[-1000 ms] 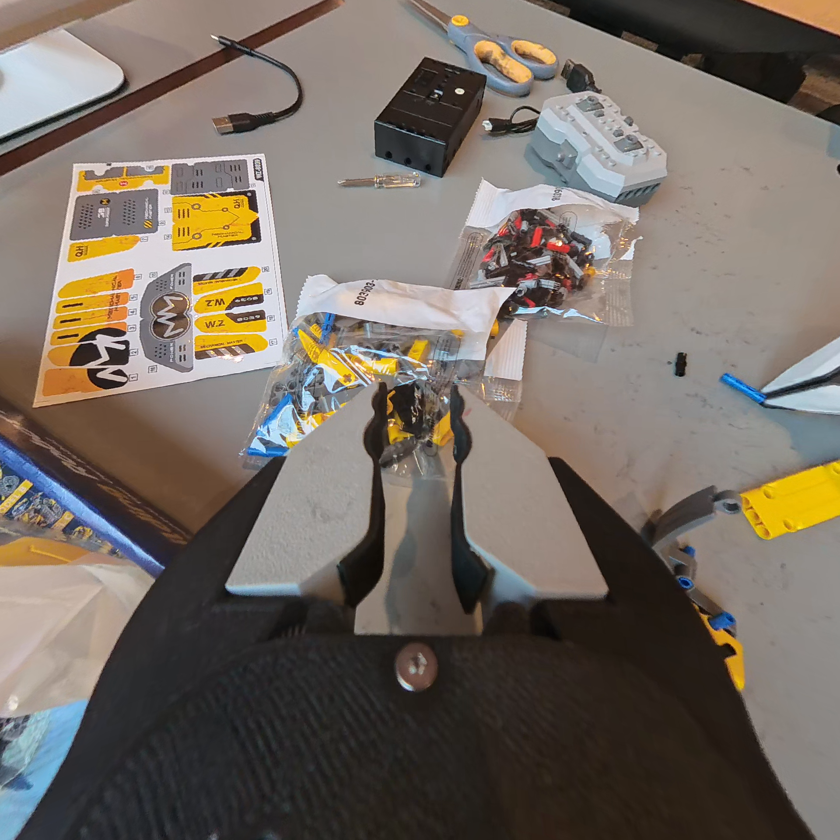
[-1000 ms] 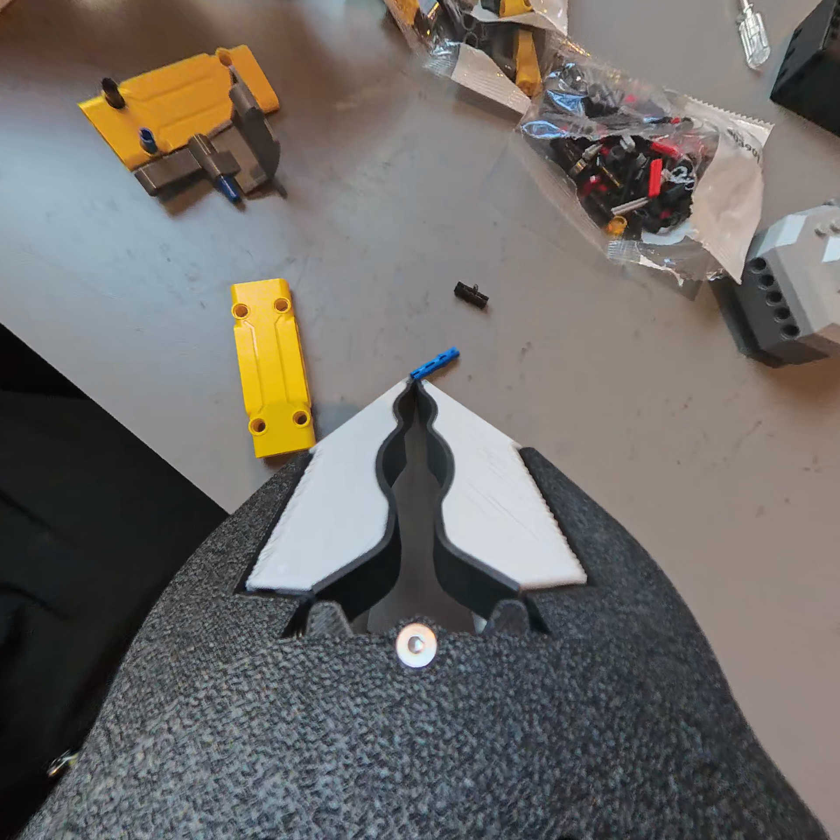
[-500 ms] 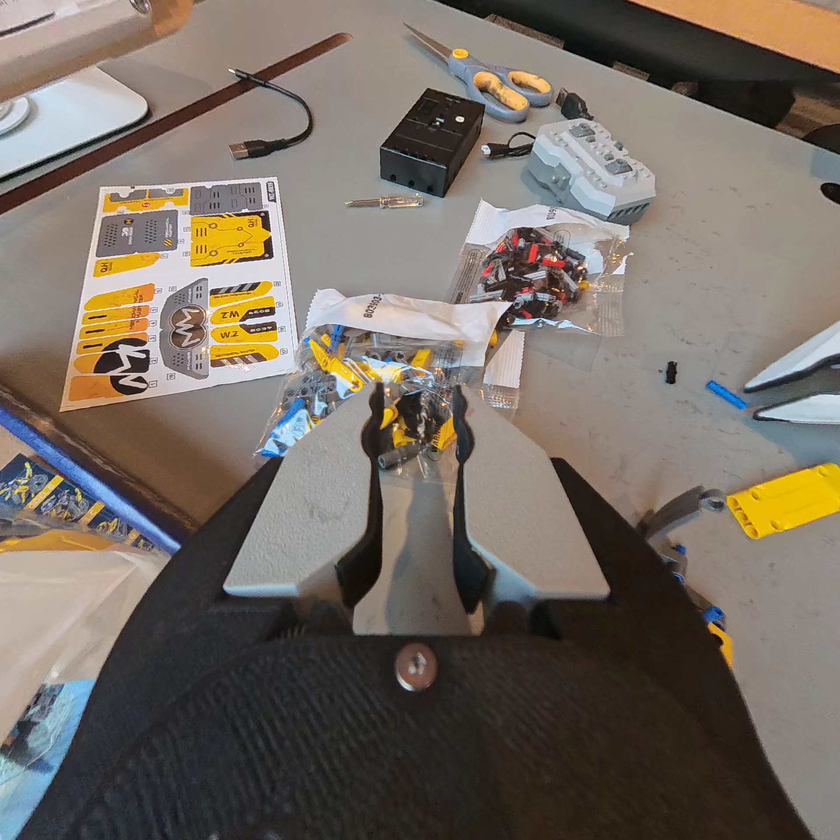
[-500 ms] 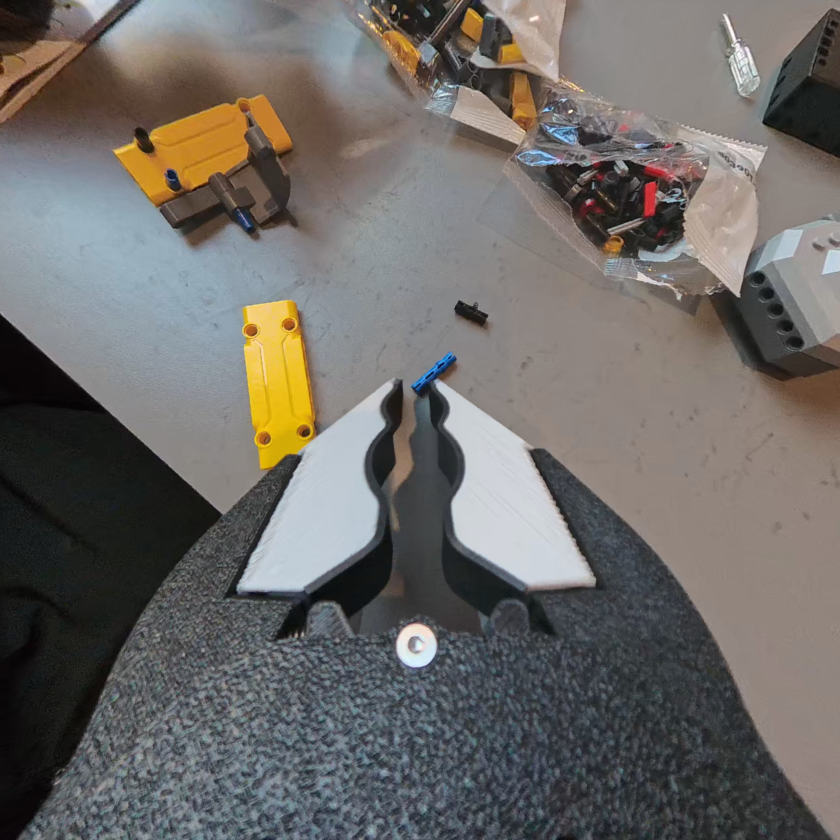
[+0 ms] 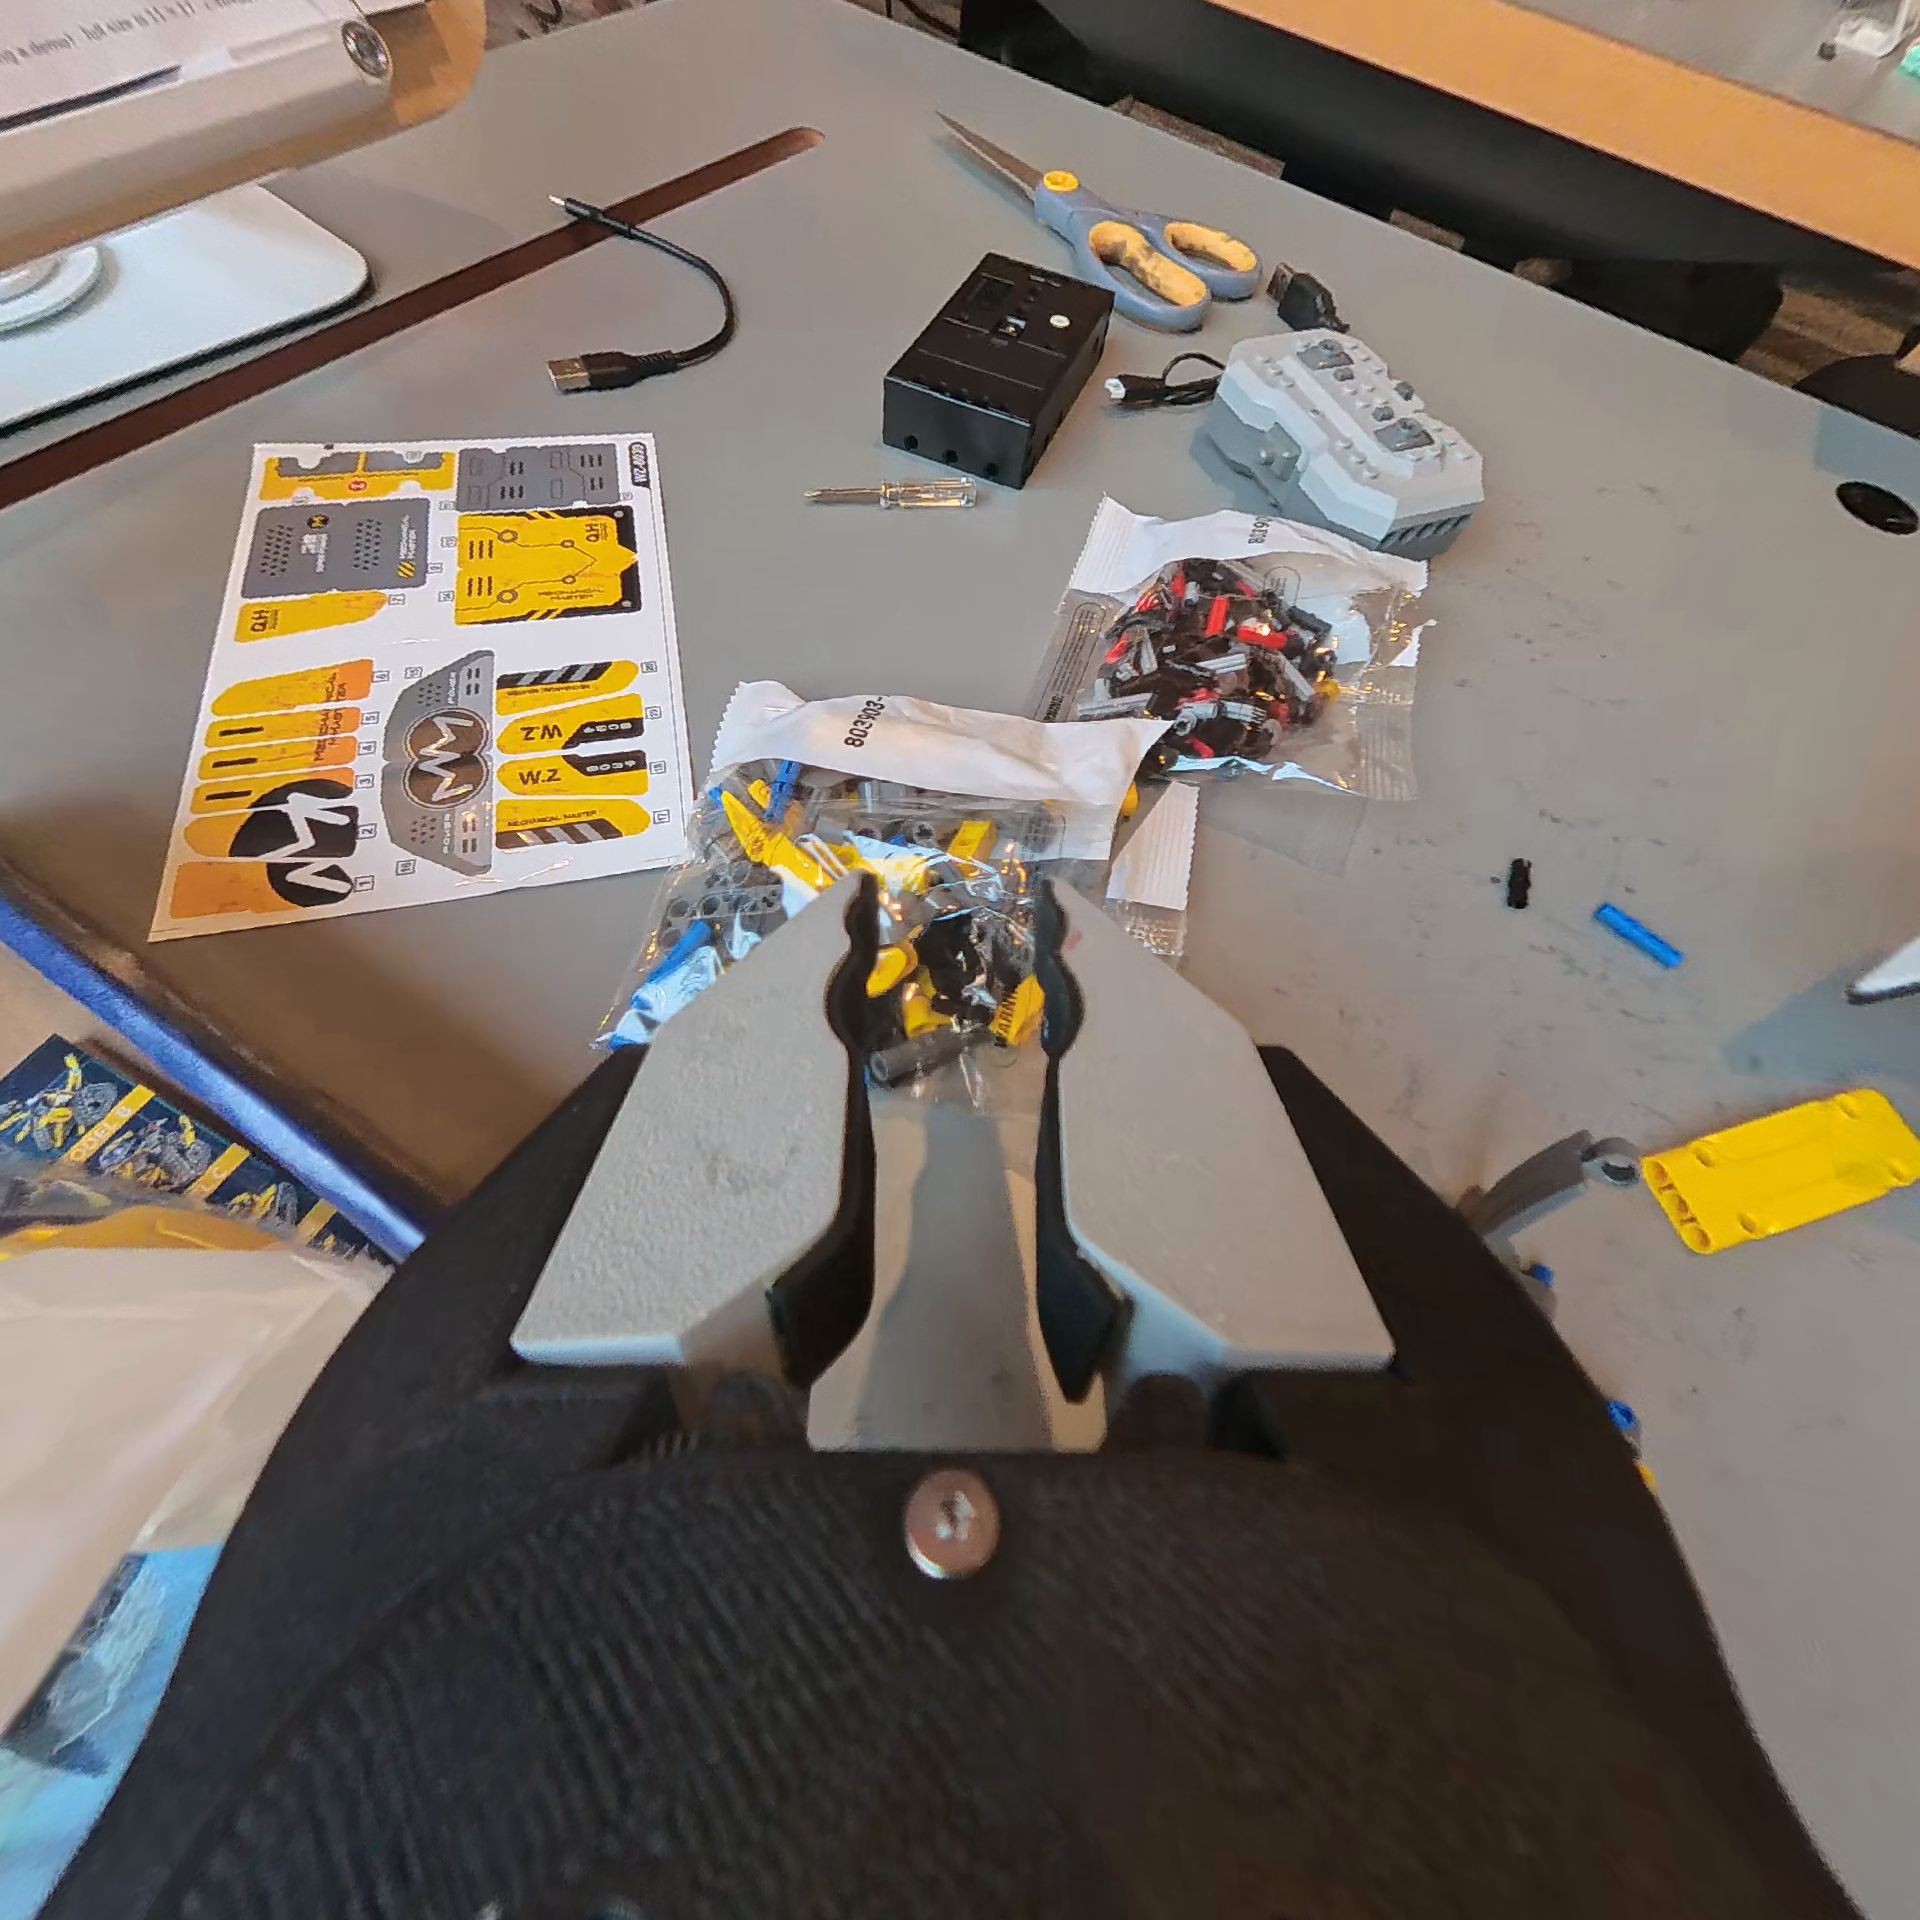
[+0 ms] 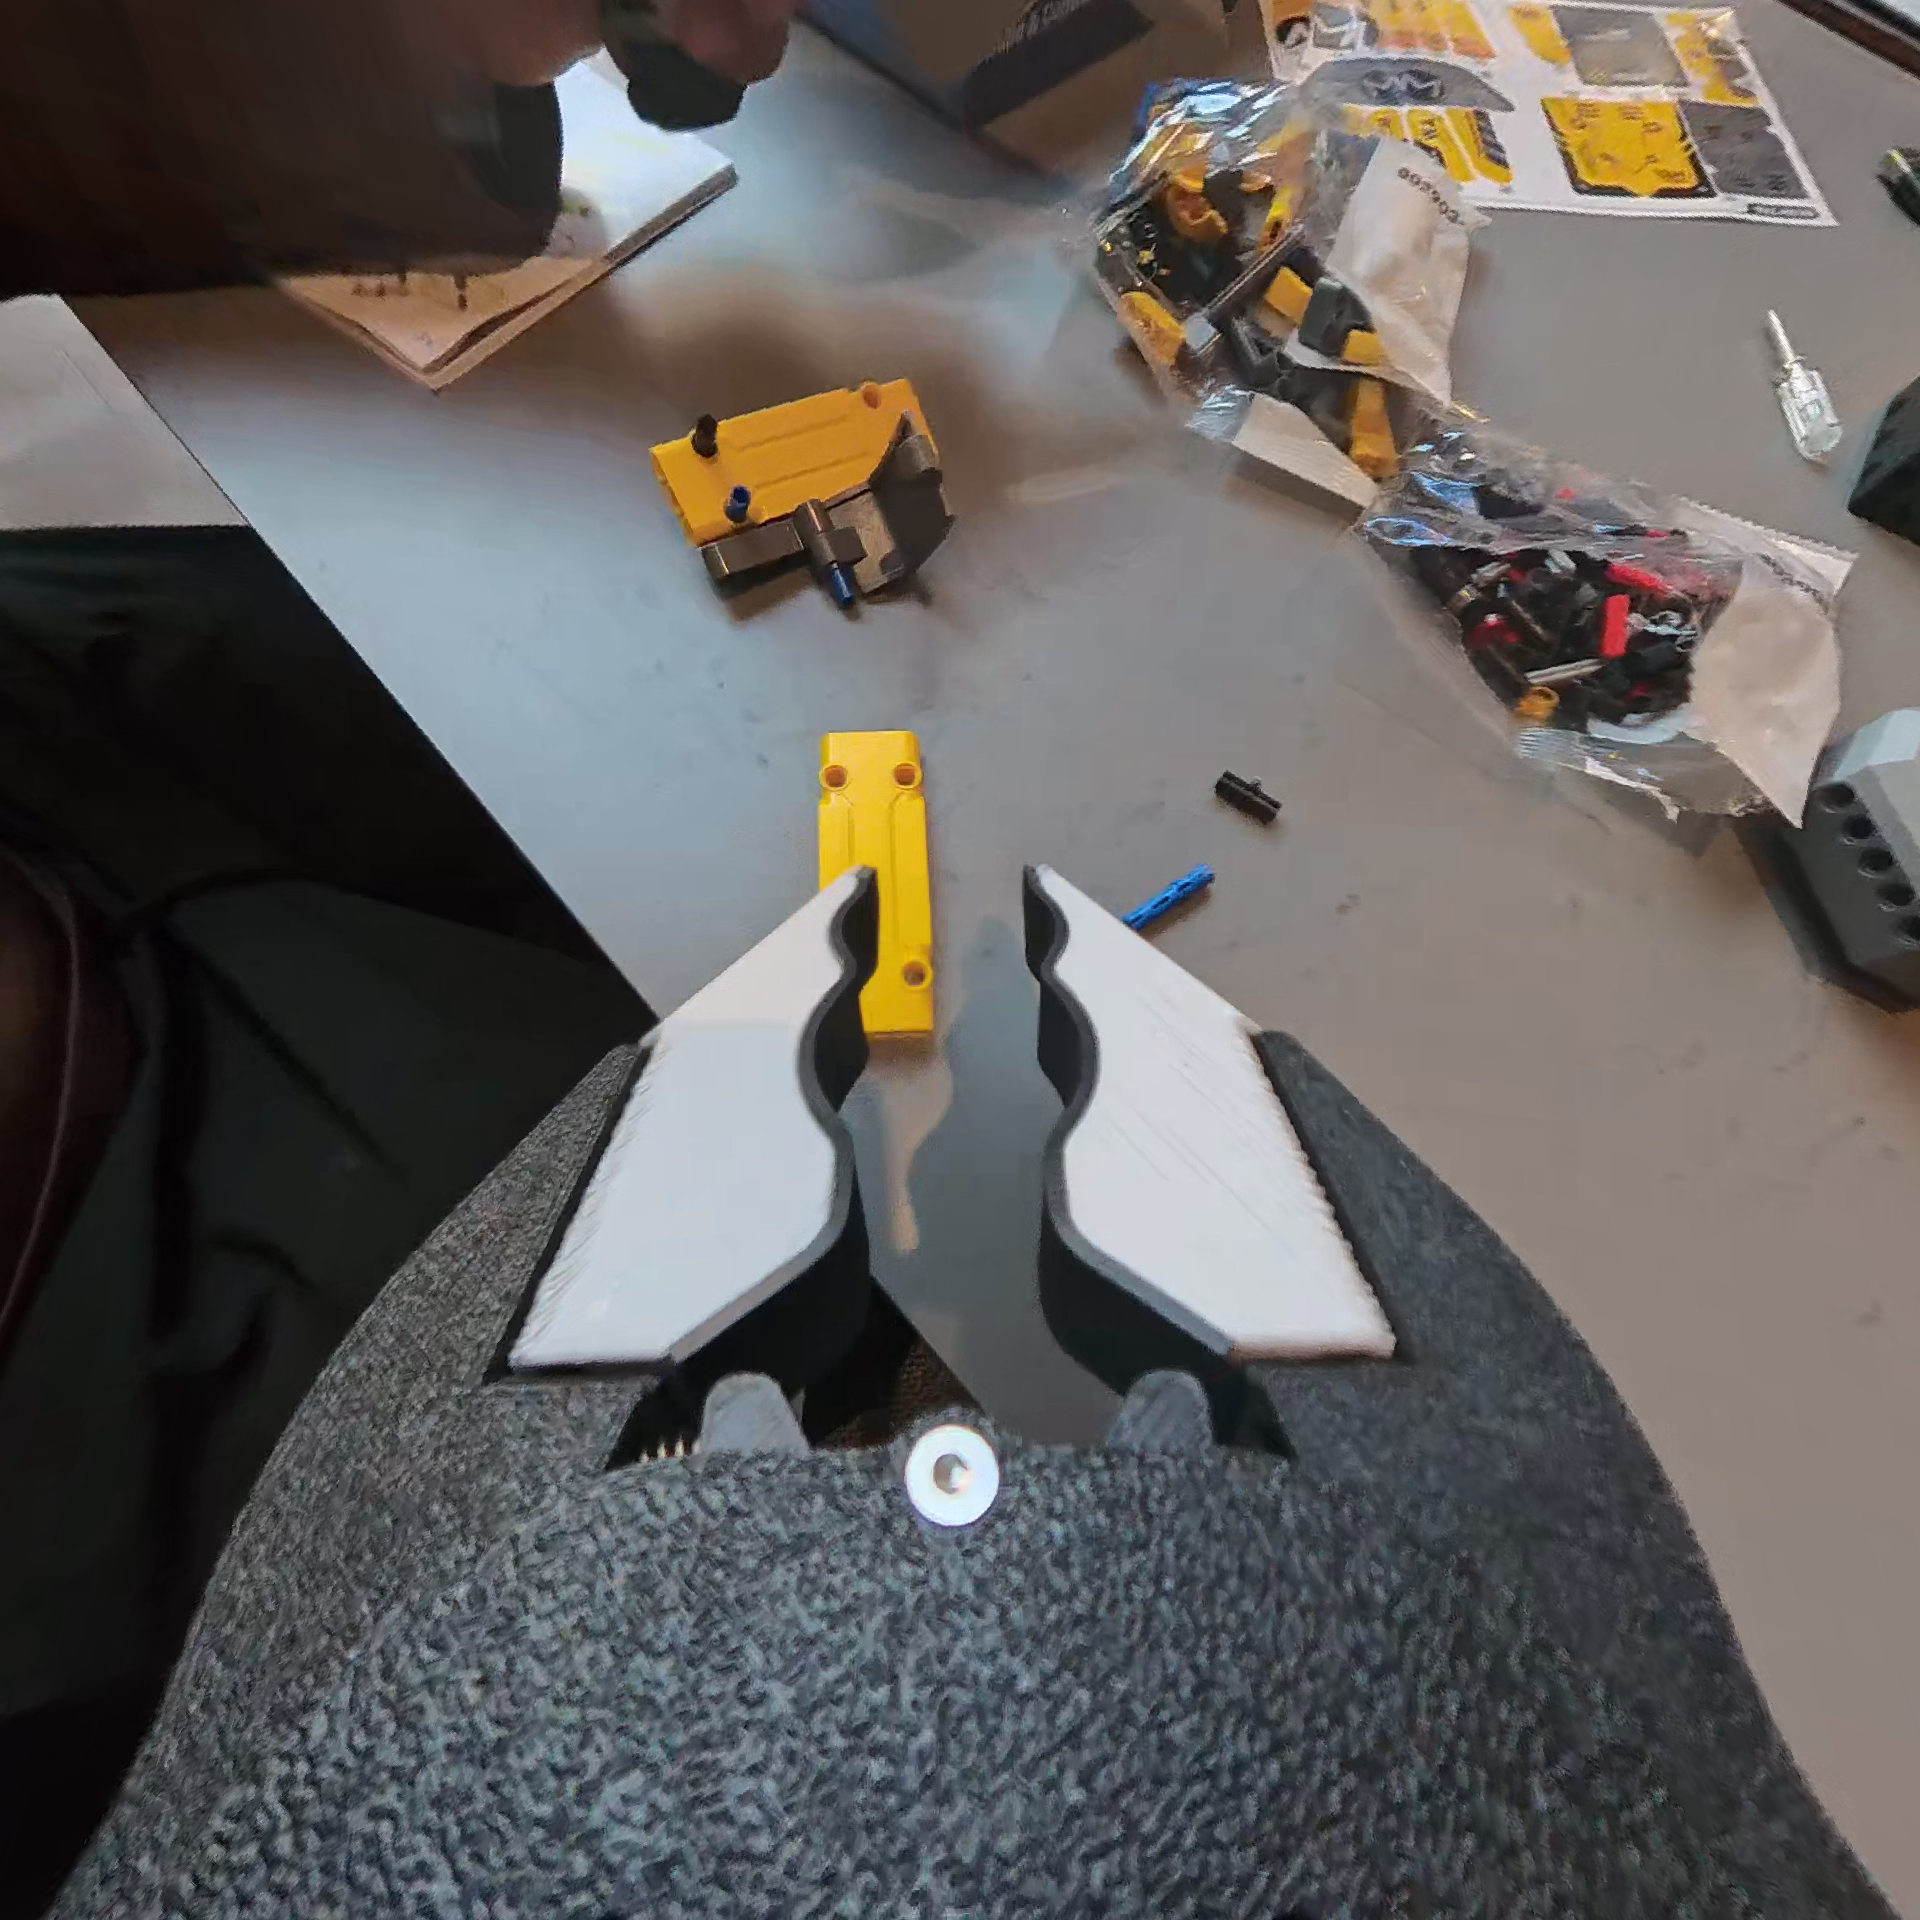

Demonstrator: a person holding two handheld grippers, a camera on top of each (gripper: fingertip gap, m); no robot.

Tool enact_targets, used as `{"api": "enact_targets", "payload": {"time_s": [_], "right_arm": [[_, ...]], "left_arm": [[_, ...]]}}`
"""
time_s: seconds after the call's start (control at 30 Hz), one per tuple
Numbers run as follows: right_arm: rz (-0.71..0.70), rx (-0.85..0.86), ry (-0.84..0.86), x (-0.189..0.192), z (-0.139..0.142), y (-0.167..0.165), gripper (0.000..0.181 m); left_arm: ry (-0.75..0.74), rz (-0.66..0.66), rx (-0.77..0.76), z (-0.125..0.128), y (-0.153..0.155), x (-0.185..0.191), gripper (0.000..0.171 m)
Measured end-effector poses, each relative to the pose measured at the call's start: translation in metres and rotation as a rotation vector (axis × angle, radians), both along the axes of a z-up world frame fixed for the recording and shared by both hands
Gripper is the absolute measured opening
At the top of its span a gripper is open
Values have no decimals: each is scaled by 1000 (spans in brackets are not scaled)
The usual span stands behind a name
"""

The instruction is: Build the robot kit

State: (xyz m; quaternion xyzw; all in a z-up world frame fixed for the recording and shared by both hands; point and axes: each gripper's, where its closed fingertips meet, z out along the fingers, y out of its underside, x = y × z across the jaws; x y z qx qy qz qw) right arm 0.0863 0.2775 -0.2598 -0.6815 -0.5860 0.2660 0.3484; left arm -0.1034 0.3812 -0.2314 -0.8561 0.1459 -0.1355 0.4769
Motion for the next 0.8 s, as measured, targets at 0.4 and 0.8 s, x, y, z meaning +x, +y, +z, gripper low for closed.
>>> {"api": "enact_targets", "payload": {"time_s": [0.4, 0.8], "right_arm": [[-11, 148, -185, -83, -11, 9, 29], [47, 132, -161, -145, -15, 16, 23]], "left_arm": [[51, -9, 20, 2, -2, 3, 26], [8, 4, 33, 10, -1, -4, 25]]}}
